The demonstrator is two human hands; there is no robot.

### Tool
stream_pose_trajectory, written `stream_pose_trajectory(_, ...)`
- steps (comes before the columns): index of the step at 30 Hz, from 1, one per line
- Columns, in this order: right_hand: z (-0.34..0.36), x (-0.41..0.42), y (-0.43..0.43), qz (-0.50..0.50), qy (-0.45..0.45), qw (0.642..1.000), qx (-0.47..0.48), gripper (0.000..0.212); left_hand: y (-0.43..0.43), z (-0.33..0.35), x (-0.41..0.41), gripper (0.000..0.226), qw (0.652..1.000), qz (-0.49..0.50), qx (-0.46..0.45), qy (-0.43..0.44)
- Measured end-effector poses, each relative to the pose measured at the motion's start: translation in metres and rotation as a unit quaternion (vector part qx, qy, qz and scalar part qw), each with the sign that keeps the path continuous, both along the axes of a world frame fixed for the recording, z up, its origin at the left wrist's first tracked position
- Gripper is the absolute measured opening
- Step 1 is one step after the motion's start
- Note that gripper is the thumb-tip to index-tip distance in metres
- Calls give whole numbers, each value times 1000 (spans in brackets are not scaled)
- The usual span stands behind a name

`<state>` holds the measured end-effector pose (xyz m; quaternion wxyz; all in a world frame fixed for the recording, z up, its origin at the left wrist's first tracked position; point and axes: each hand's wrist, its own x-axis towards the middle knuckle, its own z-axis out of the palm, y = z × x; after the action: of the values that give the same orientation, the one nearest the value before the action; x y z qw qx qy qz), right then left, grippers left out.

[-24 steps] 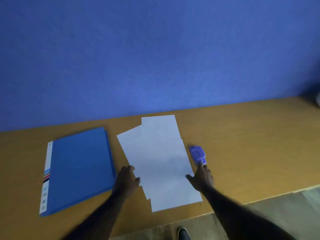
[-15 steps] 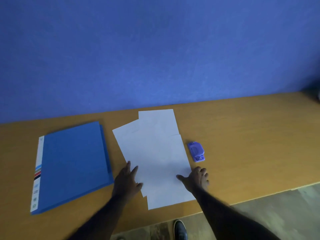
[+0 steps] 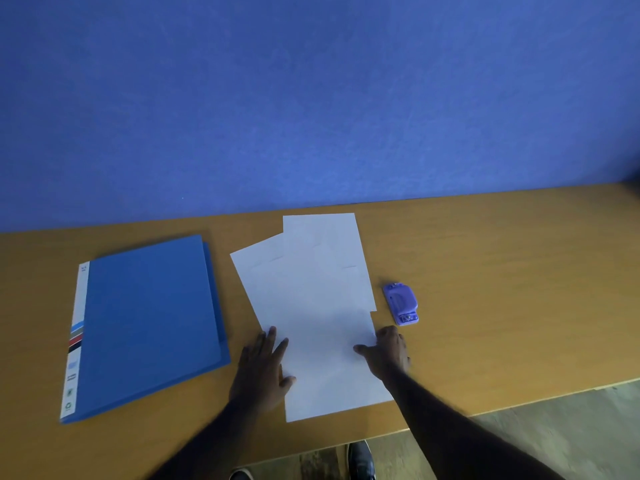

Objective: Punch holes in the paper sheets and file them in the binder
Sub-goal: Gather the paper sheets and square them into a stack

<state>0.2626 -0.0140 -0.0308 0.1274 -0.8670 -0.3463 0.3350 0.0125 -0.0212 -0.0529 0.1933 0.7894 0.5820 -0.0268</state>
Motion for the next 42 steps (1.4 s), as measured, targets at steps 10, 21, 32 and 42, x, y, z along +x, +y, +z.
stream_pose_trajectory(10, -4, -5, 9, 19, 32, 999, 20, 49, -3, -12, -6, 77, 999, -33, 21, 0)
stream_pose_trajectory(21, 33, 12, 38, 46, 75, 992, 94, 17, -4, -12, -9, 82, 999, -4, 27, -40)
stream_pose_trajectory(32, 6, 6, -27, 68, -7, 997, -43, 36, 9, 0, 0, 75, 1000, 25, 13, -8)
stream_pose_trajectory(42, 5, -16, 1, -38, 27, 998, -38, 72, 7, -5, -4, 76, 1000, 4, 30, 7)
